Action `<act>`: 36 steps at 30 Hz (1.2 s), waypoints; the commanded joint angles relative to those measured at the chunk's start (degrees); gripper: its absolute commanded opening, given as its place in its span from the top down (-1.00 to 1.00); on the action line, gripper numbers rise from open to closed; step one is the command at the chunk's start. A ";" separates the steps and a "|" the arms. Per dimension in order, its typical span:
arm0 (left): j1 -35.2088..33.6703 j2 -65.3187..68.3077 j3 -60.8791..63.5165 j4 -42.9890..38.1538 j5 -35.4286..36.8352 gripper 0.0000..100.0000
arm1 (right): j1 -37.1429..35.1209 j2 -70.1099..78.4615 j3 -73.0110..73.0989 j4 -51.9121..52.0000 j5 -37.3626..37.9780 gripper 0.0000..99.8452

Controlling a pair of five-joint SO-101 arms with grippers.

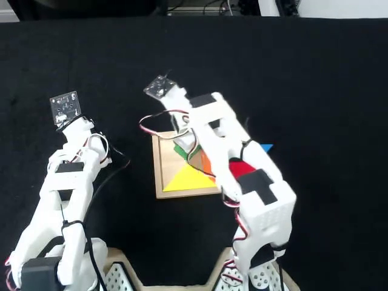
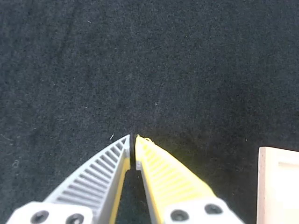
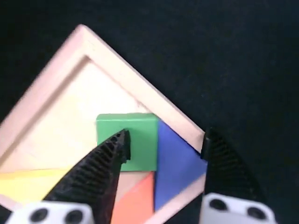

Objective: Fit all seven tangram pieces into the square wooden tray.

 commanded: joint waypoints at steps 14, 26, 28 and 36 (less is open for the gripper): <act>0.66 -1.76 -0.22 -1.05 -0.44 0.93 | 9.67 -21.23 0.04 10.73 0.88 0.50; 0.66 -1.76 -0.22 -1.05 -0.44 0.93 | 32.88 -18.42 12.62 5.71 29.27 0.50; 0.66 -1.76 -0.22 -1.05 -0.44 0.93 | 34.20 -16.31 12.44 5.54 36.48 0.50; 0.66 -1.76 -0.22 -1.05 -0.44 0.93 | 35.52 -13.67 12.35 7.30 61.98 0.39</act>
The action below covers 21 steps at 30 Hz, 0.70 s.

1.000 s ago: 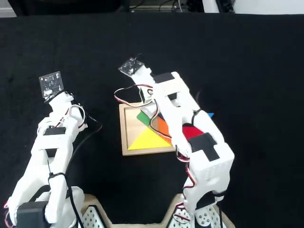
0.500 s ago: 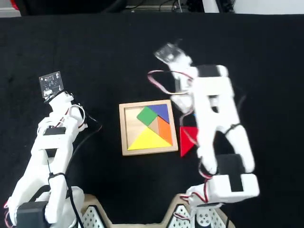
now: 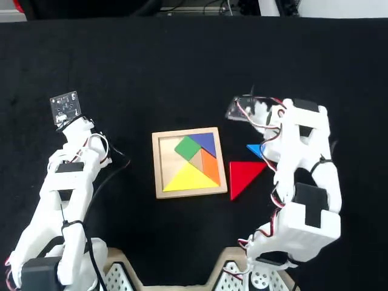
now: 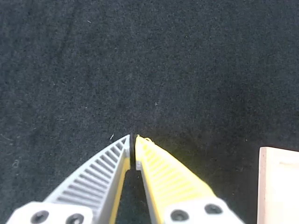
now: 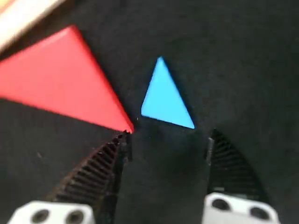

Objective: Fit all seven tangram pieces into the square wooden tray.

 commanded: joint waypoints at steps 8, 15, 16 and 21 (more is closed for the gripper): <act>0.66 -1.76 -0.22 -1.05 -0.44 0.93 | 0.62 2.42 -1.89 -0.62 12.13 0.21; 0.66 -1.76 -0.22 -1.05 -0.44 0.93 | -1.93 12.35 -6.64 -0.53 12.13 0.27; 0.66 -1.76 -0.22 -1.05 -0.44 0.93 | -2.02 13.32 -7.60 -0.35 12.04 0.27; 0.66 -1.76 -0.22 -1.05 -0.44 0.93 | -3.69 13.85 -10.68 4.40 12.04 0.27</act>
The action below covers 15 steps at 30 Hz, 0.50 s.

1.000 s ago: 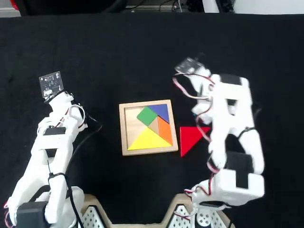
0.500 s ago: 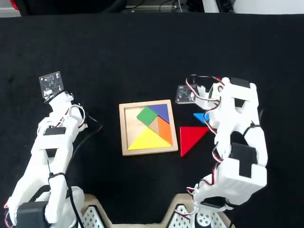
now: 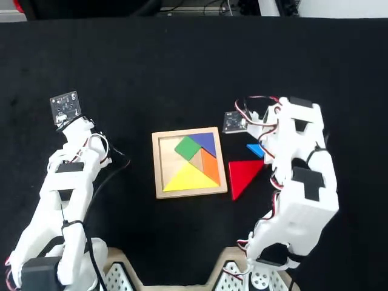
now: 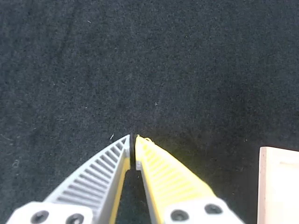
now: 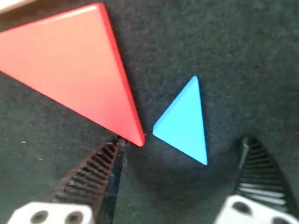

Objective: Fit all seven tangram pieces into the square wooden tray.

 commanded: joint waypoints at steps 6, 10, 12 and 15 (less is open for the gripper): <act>0.66 -1.76 -0.22 -1.05 -0.44 0.93 | -5.89 0.40 -3.12 2.81 0.44 0.27; 0.66 -1.76 -0.22 -1.05 -0.44 0.93 | -6.95 0.75 -3.21 2.37 0.26 0.27; 0.66 -1.76 -0.22 -1.05 -0.44 0.93 | -7.30 0.75 -3.12 0.44 0.18 0.27; 0.66 -1.76 -0.22 -1.05 -0.44 0.93 | -7.30 0.75 -3.12 -1.32 0.18 0.27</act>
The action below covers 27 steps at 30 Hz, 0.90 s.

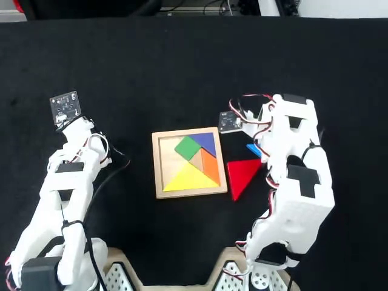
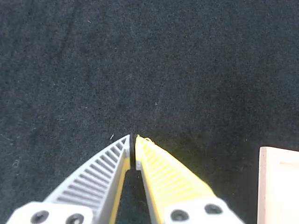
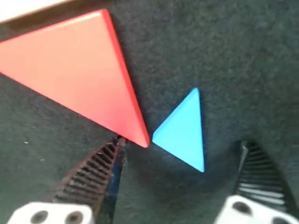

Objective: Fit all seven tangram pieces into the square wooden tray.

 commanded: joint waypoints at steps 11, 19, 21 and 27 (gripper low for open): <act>0.66 -1.76 -0.22 -1.05 -0.44 0.93 | -5.19 0.22 -1.63 -7.12 0.09 0.27; 0.66 -1.76 -0.22 -1.05 -0.44 0.93 | -5.19 0.22 -1.63 -8.88 -2.20 0.27; 0.66 -1.76 -0.22 -1.05 -0.44 0.93 | -5.19 0.22 -1.63 -8.79 -2.20 0.27; 0.66 -1.76 -0.22 -1.05 -0.44 0.93 | -7.82 -0.22 -1.63 -3.16 -2.20 0.27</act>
